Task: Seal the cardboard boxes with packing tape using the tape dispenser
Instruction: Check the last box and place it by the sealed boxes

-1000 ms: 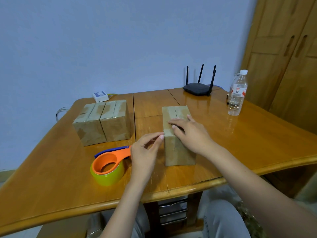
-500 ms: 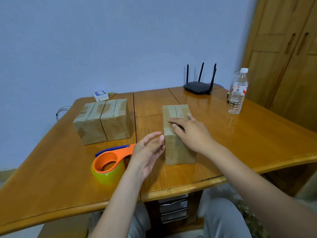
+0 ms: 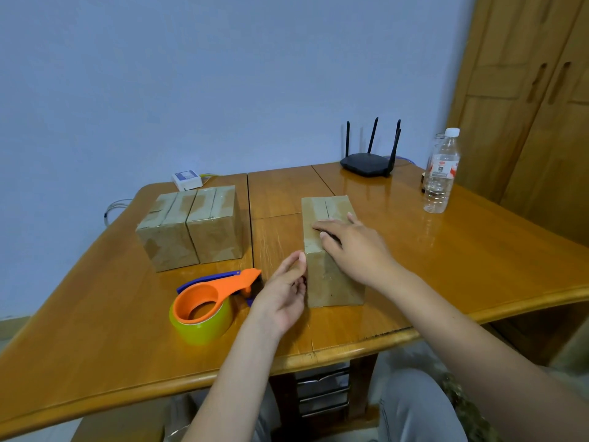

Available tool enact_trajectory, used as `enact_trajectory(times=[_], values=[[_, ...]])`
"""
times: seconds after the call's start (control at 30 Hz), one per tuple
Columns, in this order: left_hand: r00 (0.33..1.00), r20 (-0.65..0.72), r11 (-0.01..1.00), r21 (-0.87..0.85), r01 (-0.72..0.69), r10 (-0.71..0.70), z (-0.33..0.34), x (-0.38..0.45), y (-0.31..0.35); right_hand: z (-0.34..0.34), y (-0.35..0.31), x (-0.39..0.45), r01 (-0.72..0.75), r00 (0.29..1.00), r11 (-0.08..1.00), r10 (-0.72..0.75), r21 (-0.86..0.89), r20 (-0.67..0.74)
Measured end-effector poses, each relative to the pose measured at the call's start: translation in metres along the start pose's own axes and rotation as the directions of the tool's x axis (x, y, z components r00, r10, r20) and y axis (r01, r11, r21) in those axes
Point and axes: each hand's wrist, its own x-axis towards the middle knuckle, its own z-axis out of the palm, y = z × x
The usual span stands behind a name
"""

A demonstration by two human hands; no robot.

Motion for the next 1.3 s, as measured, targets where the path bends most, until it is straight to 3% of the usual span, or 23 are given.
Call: enact_trajectory(times=[0.13,0.37,0.57,0.67,0.77,0.87,0.93,1.03,1.17,1.3], values=[[0.997,-0.050,0.994,-0.098,0.053,-0.059,-0.003,0.001,-0.001,-0.003,-0.002,-0.002,0.011,1.000,1.000,-0.011,-0.004,0.005],[0.999,-0.012,0.992,0.123,0.037,-0.036,0.008,0.002,0.001,-0.003,-0.002,-0.001,0.027,0.999,1.000,-0.027,0.003,-0.021],[0.999,0.022,0.993,0.109,0.034,-0.037,0.009,0.003,0.003,0.005,0.007,0.007,0.013,1.000,0.999,-0.013,0.042,0.001],[0.998,-0.062,0.991,0.129,0.032,-0.024,0.011,0.007,-0.003,0.005,0.010,0.005,0.015,1.000,0.998,-0.015,0.064,0.011],[0.987,-0.155,0.983,0.181,-0.013,0.042,0.012,0.008,-0.004,0.002,0.012,0.001,0.034,0.996,0.919,0.001,0.393,-0.089],[0.979,-0.153,0.953,0.291,-0.083,0.132,0.017,0.004,0.002,-0.009,0.021,0.001,-0.023,0.949,0.705,0.239,0.708,-0.207],[0.983,-0.110,0.926,0.365,-0.100,0.149,0.022,0.002,0.002,-0.008,0.025,-0.004,-0.100,0.937,0.689,0.307,0.718,-0.165],[0.995,-0.049,0.952,0.300,-0.066,0.084,0.031,-0.003,-0.003,0.004,0.023,-0.012,-0.259,0.945,0.667,0.324,0.699,0.041],[0.997,-0.046,0.979,0.200,-0.047,0.057,0.036,-0.001,-0.002,0.000,0.025,-0.012,-0.313,0.936,0.574,0.324,0.757,0.141],[0.989,-0.115,0.954,0.294,-0.055,0.093,0.029,-0.004,-0.011,-0.006,0.024,-0.016,-0.350,0.924,0.534,0.332,0.770,0.189]])
